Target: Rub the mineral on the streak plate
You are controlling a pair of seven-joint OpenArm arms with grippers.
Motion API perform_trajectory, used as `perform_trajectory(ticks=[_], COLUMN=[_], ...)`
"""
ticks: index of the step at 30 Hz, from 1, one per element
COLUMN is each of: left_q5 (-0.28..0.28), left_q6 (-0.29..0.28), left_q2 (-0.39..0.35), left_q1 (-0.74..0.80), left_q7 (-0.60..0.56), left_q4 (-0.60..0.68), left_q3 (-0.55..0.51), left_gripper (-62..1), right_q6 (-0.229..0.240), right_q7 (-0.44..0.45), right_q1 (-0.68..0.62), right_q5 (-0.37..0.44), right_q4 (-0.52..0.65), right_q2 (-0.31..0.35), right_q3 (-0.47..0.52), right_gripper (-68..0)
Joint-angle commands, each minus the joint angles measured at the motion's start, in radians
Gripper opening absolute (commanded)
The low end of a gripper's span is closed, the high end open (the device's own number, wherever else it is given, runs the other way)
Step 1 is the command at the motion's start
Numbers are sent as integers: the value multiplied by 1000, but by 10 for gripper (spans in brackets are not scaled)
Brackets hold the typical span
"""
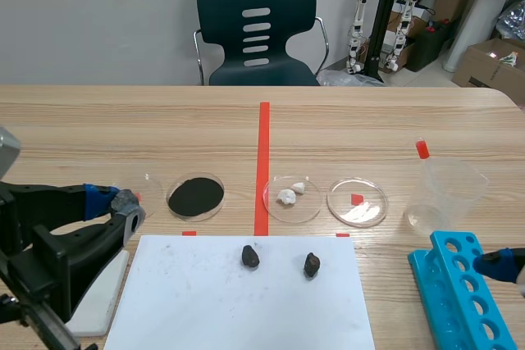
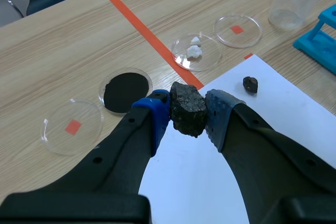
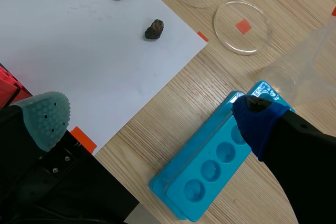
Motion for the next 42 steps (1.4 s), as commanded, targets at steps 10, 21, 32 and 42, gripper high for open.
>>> perform_trajectory(ticks=[10, 21, 32, 42], left_q5=[-10, -46, -234, -264], left_q6=[2, 2, 16, 332], left_q2=[5, 5, 5, 5], left_q1=[0, -45, -175, -355], left_q7=[5, 257, 563, 802], left_q4=[13, 10, -140, -269], left_q3=[6, 21, 43, 43], left_gripper=[-496, -496, -496, -496], right_q6=[-4, -4, -4, -4], right_q7=[11, 10, 11, 11], right_q1=[0, 0, 0, 0], right_q5=[7, 7, 7, 7], right_q4=[19, 19, 19, 19], right_q2=[5, 5, 5, 5], right_q3=[8, 8, 8, 8], right_gripper=[-19, -19, -19, -19])
